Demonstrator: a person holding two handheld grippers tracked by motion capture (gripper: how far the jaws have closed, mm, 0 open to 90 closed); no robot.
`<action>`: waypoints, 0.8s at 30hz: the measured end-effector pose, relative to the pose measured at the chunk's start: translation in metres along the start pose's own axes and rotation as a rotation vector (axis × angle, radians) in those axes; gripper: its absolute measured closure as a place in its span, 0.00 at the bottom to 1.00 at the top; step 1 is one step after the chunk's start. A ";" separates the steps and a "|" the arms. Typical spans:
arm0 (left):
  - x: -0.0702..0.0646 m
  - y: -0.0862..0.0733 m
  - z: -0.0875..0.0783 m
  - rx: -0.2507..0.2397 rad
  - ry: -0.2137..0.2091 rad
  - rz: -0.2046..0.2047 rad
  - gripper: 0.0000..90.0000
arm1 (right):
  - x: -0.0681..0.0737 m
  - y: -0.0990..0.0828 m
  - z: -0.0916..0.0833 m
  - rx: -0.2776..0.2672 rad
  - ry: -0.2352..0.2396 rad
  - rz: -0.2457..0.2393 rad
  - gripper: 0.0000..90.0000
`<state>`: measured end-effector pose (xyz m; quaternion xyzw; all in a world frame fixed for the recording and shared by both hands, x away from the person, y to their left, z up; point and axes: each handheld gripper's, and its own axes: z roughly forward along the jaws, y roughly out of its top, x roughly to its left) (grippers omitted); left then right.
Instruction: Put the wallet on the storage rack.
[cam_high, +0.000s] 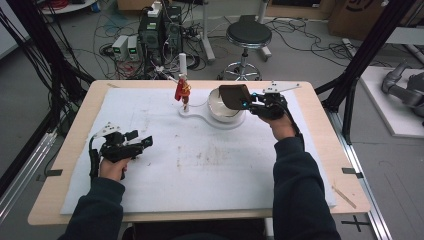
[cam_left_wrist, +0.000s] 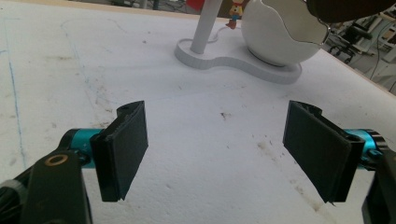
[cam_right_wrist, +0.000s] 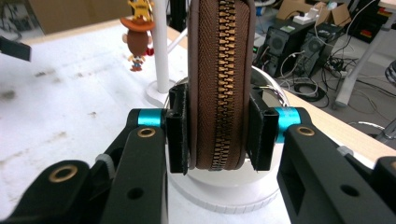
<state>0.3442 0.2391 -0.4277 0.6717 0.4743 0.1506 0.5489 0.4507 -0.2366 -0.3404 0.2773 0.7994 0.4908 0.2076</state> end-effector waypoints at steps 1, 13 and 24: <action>0.000 0.000 0.000 0.000 -0.002 0.001 0.24 | 0.000 0.002 0.009 0.012 -0.015 -0.032 0.74; -0.001 0.000 0.001 -0.001 -0.018 -0.017 0.24 | -0.005 -0.007 0.043 0.071 -0.077 -0.083 0.69; -0.001 0.000 0.001 0.001 -0.024 -0.016 0.25 | -0.012 -0.012 0.020 0.009 -0.106 0.068 0.44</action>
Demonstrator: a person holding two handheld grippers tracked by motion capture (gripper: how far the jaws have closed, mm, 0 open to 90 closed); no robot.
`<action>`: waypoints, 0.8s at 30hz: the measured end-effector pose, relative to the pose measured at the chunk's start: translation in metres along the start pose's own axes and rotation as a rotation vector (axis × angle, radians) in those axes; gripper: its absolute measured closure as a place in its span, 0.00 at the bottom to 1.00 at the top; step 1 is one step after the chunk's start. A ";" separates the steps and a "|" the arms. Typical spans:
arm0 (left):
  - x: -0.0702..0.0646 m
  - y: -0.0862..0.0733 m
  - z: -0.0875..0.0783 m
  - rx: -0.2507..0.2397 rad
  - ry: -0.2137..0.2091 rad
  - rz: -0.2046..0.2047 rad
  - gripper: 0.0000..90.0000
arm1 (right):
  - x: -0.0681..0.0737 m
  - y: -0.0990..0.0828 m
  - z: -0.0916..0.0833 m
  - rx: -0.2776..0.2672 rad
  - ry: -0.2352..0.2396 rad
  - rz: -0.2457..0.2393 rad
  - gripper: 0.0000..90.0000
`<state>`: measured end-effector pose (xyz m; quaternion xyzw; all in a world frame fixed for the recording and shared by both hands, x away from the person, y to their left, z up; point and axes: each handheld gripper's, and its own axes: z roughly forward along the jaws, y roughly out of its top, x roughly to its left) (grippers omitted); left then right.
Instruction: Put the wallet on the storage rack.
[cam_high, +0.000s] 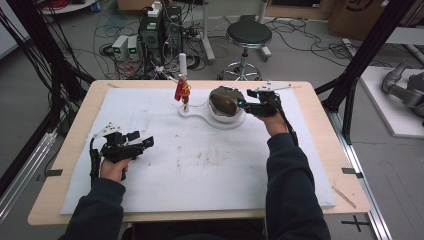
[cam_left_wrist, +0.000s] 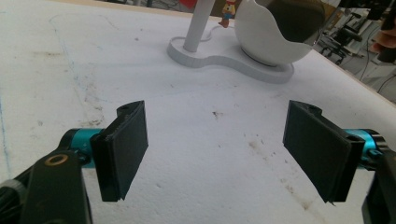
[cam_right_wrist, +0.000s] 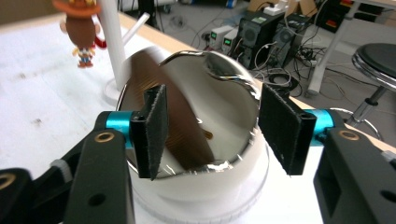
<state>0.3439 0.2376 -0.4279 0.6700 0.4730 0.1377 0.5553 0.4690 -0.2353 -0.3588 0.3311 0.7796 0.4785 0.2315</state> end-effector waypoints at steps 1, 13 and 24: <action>0.000 0.000 0.000 -0.001 -0.001 0.000 0.24 | -0.004 -0.001 -0.010 0.024 0.010 0.030 0.43; -0.001 0.002 -0.004 -0.035 0.010 0.012 0.24 | -0.002 -0.045 -0.077 -0.002 -0.060 0.129 0.28; -0.004 0.003 -0.006 -0.067 0.058 0.126 0.22 | 0.020 -0.094 -0.112 0.060 -0.136 0.104 0.24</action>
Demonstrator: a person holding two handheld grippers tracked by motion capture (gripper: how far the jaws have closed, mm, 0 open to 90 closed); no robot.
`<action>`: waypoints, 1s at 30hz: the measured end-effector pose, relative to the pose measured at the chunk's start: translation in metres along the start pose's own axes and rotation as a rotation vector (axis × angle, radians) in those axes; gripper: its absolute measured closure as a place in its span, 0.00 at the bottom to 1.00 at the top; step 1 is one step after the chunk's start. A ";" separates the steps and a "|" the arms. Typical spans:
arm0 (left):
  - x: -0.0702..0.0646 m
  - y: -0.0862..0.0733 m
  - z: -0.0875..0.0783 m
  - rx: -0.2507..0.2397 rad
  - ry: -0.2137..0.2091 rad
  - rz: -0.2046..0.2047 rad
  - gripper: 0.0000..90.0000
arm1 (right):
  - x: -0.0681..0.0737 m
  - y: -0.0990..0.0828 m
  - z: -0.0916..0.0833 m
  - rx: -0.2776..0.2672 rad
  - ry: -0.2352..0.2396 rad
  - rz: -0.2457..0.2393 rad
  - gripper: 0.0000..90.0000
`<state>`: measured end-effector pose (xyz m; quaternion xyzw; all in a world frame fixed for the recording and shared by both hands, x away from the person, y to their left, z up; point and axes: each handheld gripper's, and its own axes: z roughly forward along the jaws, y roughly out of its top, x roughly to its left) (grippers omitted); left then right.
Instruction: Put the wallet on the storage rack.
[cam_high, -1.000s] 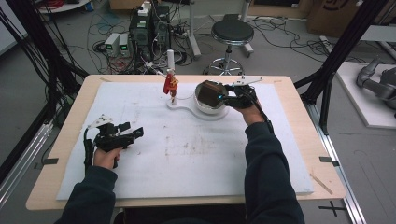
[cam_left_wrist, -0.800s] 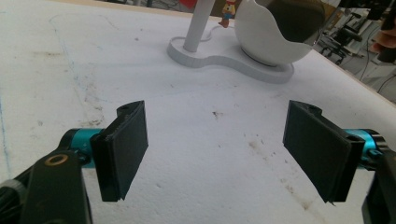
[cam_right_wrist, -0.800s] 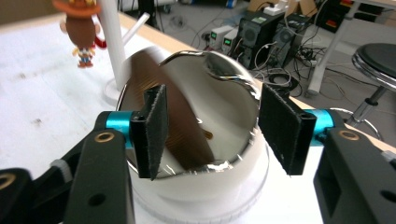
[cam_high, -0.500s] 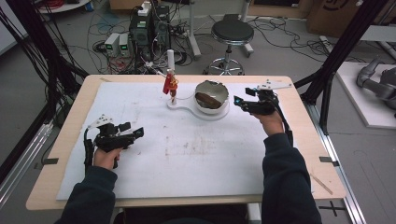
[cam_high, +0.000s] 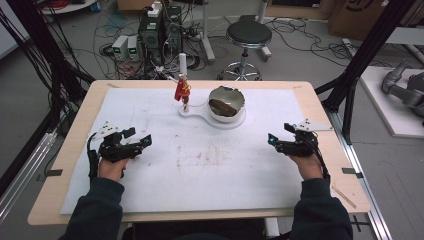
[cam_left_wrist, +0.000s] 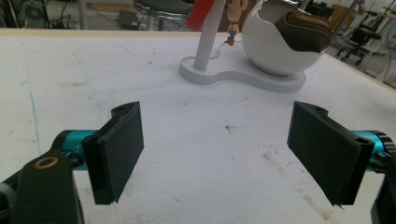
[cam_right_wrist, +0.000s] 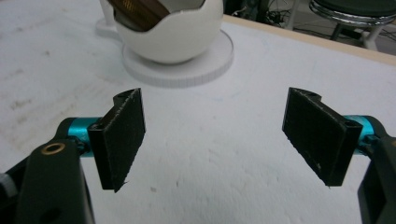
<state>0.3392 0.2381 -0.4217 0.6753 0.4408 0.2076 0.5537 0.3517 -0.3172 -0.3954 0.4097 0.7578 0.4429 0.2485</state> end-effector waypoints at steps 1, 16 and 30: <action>0.000 0.000 0.000 -0.003 -0.006 0.007 0.22 | 0.001 -0.002 -0.002 -0.001 -0.008 -0.009 0.24; -0.002 0.000 0.002 -0.003 -0.014 -0.003 0.23 | 0.005 -0.015 -0.006 -0.016 -0.015 0.007 0.24; -0.004 -0.002 -0.001 -0.001 -0.032 -0.007 0.23 | 0.010 -0.011 -0.006 -0.032 -0.026 0.011 0.24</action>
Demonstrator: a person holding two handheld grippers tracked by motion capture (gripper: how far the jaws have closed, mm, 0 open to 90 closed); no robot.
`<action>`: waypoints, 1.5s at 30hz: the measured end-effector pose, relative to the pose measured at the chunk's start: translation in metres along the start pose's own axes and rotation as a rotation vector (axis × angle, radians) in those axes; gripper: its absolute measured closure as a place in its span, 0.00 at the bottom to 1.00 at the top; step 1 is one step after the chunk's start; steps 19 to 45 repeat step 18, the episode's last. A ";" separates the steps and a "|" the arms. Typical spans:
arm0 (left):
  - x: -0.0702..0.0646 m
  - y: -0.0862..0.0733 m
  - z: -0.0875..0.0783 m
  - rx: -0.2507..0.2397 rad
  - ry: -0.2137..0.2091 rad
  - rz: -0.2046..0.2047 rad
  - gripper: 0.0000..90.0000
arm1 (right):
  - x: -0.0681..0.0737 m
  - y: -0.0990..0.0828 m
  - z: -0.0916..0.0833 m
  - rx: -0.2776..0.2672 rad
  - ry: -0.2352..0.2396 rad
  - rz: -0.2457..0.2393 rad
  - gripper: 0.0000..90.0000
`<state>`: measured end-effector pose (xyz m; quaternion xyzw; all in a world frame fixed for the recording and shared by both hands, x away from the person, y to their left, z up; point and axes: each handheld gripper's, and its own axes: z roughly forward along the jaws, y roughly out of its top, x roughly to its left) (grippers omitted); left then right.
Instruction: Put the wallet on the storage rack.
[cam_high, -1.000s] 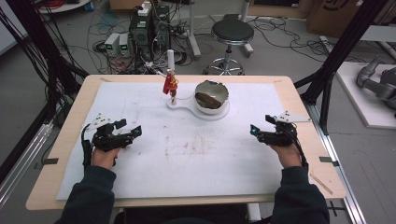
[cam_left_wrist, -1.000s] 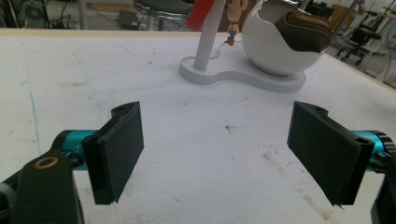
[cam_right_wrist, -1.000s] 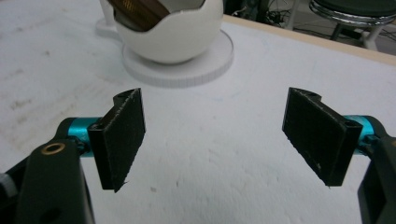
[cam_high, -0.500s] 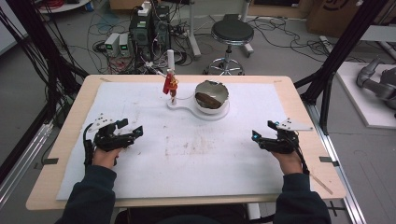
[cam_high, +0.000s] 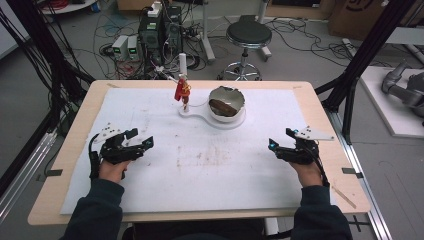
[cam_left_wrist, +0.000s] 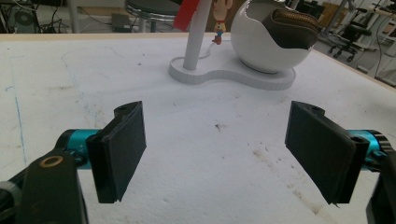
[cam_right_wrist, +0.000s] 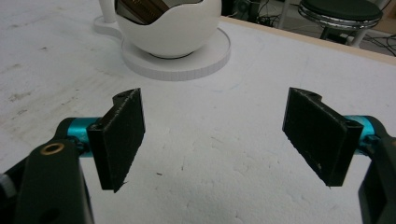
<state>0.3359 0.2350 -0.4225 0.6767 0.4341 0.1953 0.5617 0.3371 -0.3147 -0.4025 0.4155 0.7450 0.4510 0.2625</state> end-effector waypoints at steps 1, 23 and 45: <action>0.000 0.000 0.001 0.000 0.003 -0.003 0.23 | 0.000 0.000 0.000 0.001 0.000 0.000 0.24; 0.003 -0.001 0.002 -0.004 0.011 -0.020 0.23 | -0.003 -0.003 0.000 0.004 0.013 0.002 0.24; 0.003 -0.001 0.002 -0.004 0.011 -0.020 0.23 | -0.003 -0.003 0.000 0.004 0.013 0.002 0.24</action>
